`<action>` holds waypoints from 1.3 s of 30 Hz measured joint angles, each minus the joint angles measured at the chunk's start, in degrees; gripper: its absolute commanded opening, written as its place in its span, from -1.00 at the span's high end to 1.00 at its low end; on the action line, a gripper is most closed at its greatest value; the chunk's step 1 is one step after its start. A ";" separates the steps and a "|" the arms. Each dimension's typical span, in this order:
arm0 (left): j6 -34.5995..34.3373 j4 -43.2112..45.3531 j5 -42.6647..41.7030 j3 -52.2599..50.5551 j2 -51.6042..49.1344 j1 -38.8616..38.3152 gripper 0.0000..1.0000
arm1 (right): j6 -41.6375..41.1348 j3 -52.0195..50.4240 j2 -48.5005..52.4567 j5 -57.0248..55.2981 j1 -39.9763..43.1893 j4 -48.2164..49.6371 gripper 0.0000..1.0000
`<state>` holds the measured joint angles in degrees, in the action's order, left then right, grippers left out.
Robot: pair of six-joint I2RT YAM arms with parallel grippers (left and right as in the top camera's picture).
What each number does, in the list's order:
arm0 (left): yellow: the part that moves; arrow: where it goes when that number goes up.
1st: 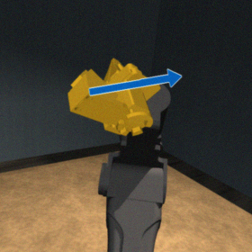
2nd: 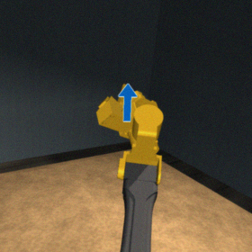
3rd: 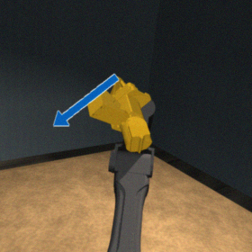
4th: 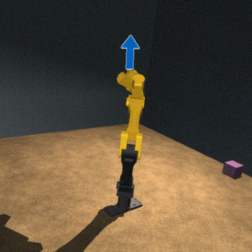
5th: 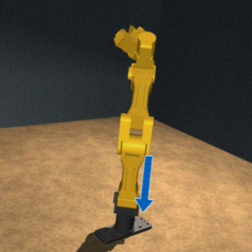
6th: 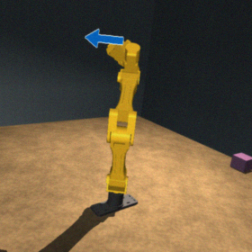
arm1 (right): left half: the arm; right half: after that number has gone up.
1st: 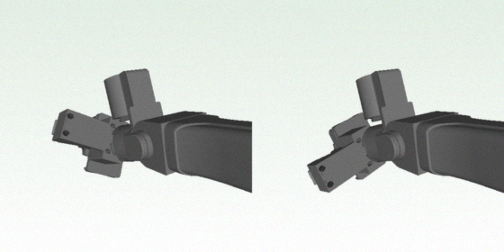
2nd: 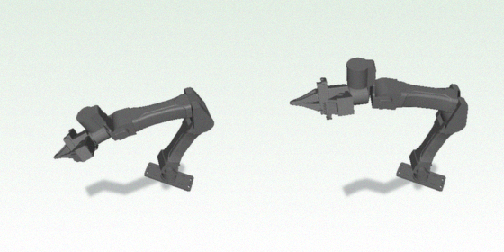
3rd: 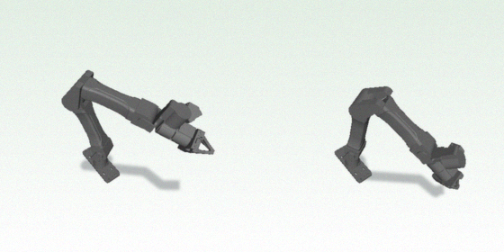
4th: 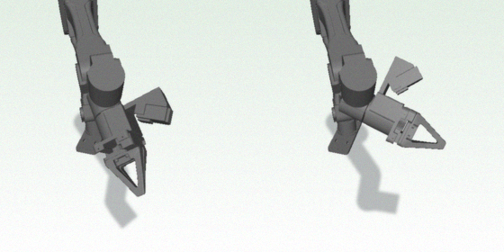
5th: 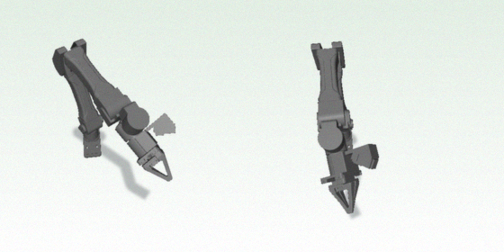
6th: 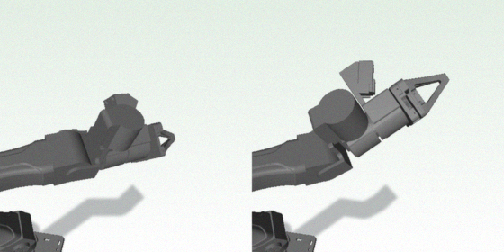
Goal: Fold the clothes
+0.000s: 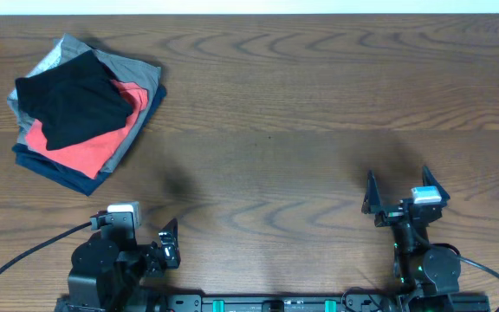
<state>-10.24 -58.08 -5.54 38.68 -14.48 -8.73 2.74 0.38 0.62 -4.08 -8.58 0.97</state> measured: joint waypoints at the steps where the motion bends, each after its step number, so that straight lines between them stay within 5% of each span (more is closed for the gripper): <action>1: 0.00 -0.02 0.00 0.00 0.00 -0.02 -0.96 | 0.72 0.04 -0.04 0.00 0.00 -1.84 -0.99; 39: 0.17 0.07 0.26 -0.46 1.29 0.07 -0.96 | 3.82 -0.02 0.07 0.90 0.00 -4.70 -0.99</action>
<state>-10.07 -58.02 -5.28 38.22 -13.19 -8.67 6.57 0.36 0.69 -3.18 -8.58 -3.73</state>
